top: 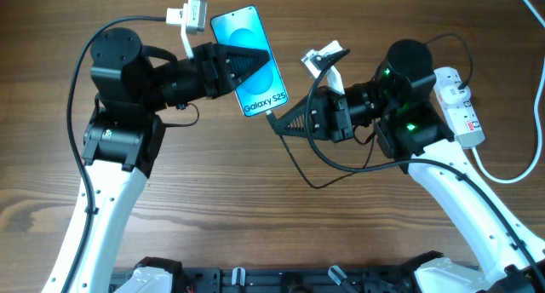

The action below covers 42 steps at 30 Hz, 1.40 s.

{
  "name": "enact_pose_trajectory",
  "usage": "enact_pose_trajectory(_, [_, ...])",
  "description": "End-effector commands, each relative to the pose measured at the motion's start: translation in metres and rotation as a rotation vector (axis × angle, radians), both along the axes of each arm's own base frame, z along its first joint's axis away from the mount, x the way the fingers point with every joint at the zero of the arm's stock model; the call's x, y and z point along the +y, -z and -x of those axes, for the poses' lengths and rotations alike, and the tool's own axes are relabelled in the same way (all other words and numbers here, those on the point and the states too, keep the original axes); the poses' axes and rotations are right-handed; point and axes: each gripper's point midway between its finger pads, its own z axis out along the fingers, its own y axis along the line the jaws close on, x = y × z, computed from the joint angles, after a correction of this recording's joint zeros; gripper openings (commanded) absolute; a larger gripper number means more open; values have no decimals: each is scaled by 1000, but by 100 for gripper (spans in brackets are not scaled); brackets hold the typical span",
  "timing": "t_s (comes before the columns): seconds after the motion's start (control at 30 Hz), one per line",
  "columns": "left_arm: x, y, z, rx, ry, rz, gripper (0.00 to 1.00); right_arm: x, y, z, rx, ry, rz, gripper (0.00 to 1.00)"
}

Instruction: Plug charger to phone and switch on socket

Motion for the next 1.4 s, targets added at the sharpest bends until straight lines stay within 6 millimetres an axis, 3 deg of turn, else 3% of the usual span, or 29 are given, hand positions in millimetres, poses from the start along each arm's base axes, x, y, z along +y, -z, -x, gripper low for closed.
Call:
enact_pose_trajectory(0.0, [-6,-6,12,-24,58,8,4,0,1,-19,28,95,7,4])
enact_pose_trajectory(0.4, [-7,-7,13,-54,64,1,4,2,-15,-38,32,211,-30,4])
enact_pose_trajectory(1.07, [-37,11,39,-52,180,-52,4,3,-21,-41,4,230,-52,4])
enact_pose_trajectory(1.37, [-38,14,41,-71,186,-66,4,3,-21,-41,6,233,-52,4])
